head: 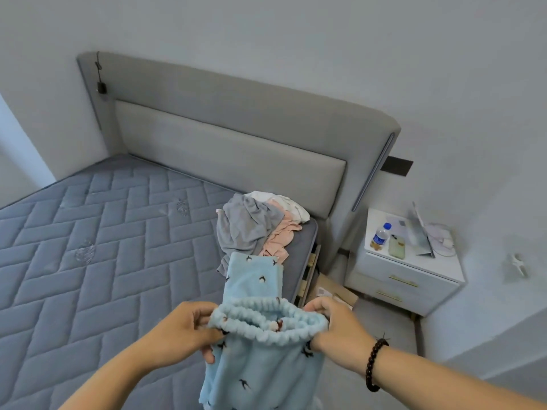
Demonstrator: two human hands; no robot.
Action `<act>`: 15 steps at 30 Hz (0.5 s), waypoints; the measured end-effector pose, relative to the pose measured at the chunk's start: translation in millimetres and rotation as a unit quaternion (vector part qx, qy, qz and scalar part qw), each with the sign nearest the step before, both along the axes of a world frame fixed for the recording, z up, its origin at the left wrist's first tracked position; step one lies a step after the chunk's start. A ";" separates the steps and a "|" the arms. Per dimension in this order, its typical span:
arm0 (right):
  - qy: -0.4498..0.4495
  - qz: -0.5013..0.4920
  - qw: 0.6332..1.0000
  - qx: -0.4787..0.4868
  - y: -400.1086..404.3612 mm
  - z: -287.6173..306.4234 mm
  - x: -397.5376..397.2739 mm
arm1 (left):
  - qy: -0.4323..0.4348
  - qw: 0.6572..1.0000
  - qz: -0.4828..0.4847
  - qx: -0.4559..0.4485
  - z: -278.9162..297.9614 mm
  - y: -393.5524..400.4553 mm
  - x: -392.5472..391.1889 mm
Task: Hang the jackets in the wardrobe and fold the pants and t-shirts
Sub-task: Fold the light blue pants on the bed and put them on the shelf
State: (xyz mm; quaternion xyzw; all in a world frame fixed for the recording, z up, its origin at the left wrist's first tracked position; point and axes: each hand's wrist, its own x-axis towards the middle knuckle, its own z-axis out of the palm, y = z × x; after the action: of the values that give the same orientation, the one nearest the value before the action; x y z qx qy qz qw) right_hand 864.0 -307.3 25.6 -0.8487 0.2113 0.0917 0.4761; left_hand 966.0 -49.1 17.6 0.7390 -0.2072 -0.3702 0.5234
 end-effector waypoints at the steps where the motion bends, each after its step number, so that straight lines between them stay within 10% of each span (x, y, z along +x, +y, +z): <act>1: 0.006 -0.001 1.000 0.002 -3.8 -10.0 12.4 | 0.012 1.000 0.015 0.001 -11.5 -3.8 11.7; 15: -0.097 -0.067 0.990 -0.077 -86.0 -154.8 288.5 | 0.063 0.940 0.333 -0.041 -154.0 -98.7 251.6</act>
State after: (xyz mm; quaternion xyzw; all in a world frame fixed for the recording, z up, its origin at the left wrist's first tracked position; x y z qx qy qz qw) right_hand 1152.5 -393.3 -129.2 -0.8716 0.2266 -0.0392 0.4330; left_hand 1217.5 -147.8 -136.4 0.7185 0.0689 -0.2118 0.6589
